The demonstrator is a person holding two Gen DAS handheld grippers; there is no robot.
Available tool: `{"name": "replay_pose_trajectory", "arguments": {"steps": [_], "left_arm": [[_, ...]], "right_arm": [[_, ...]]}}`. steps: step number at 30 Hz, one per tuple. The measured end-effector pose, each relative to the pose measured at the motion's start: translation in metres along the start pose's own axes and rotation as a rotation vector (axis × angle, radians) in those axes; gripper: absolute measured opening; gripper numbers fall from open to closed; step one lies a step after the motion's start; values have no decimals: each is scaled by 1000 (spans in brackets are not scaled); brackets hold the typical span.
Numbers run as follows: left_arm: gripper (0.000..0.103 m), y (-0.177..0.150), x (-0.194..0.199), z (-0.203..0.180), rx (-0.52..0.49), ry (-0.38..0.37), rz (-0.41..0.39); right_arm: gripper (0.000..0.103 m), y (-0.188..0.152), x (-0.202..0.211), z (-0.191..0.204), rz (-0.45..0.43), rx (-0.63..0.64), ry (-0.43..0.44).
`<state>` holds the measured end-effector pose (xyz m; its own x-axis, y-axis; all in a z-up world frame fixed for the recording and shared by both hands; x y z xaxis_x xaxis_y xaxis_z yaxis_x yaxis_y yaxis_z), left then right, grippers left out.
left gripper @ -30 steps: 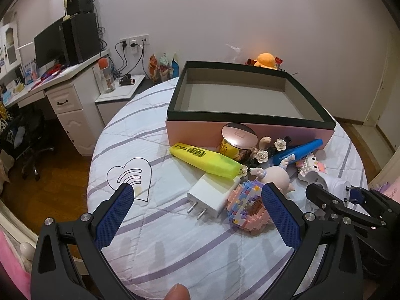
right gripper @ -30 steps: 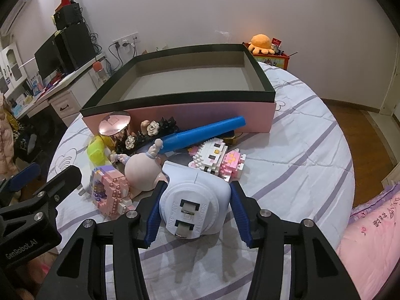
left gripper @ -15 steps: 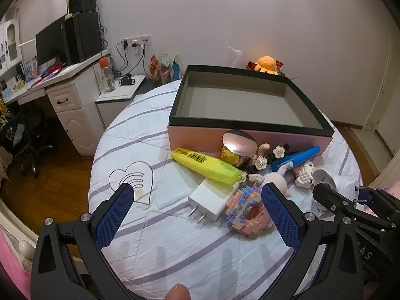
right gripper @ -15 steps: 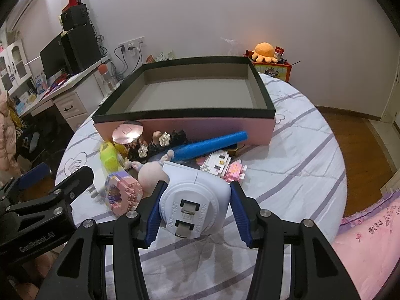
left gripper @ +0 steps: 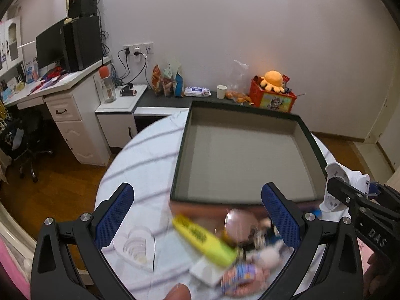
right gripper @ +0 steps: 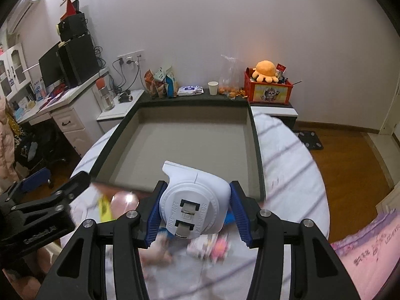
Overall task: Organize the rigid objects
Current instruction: 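Carry the white plug adapter into the box and open the right gripper, then withdraw the right gripper from the box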
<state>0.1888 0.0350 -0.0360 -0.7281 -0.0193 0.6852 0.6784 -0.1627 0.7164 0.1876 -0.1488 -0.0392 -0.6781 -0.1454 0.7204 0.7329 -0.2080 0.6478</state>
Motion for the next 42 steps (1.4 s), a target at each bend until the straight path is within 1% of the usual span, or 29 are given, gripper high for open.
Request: {"name": "replay_pose_trajectory", "arguments": {"steps": [4, 7, 13, 18, 20, 22, 23, 24, 25, 26, 30, 35, 39, 42], "left_arm": [[103, 20, -25, 4, -8, 9, 11], [103, 27, -44, 3, -13, 5, 25], [103, 28, -78, 0, -11, -5, 70], [103, 27, -89, -2, -20, -14, 76], [103, 26, -91, -4, -23, -21, 81], [103, 25, -91, -4, -20, -25, 82], [103, 25, -91, -3, -17, -27, 80], [103, 24, -89, -3, -14, -29, 77], [103, 24, -87, -2, -13, -29, 75], [103, 24, -84, -2, -13, -27, 72], [103, 21, -70, -1, -21, -19, 53], [103, 13, -43, 1, -14, -10, 16], [103, 5, -18, -3, -23, -7, -19], [103, -7, -2, -8, -28, -5, -24]], "right_arm": [[51, 26, -35, 2, 32, 7, -10], [51, 36, -65, -3, 70, 12, -20], [51, 30, -119, -11, 172, 13, -47], [51, 24, -139, -19, 224, 16, -89], [52, 24, -143, -22, 221, 31, -127], [53, 24, -145, -25, 227, 35, -147], [56, 24, -145, -25, 231, 46, -151], [60, 23, -145, -24, 235, 51, -142], [71, 24, -143, -23, 233, 48, -132], [79, 25, -140, -23, 225, 38, -118], [80, 32, -121, -23, 157, 18, -92], [80, 42, -73, -25, 34, -24, -33], [81, 36, -36, -23, -9, -47, 12], [82, 21, -13, -25, -20, -69, 35]]}}
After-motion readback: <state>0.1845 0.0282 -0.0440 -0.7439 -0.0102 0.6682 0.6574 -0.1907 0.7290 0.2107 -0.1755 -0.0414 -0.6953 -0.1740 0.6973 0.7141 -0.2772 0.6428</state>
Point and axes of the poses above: each gripper's, at about its wrist camera, not at the fingertips, and x roughly against the way its jaws point, z to its left, y to its top, the point moved 8 cm from there along -x, roughly the way its jaws point, and after that the axes turned 15 degrees about -x, right-handed, at the moved point
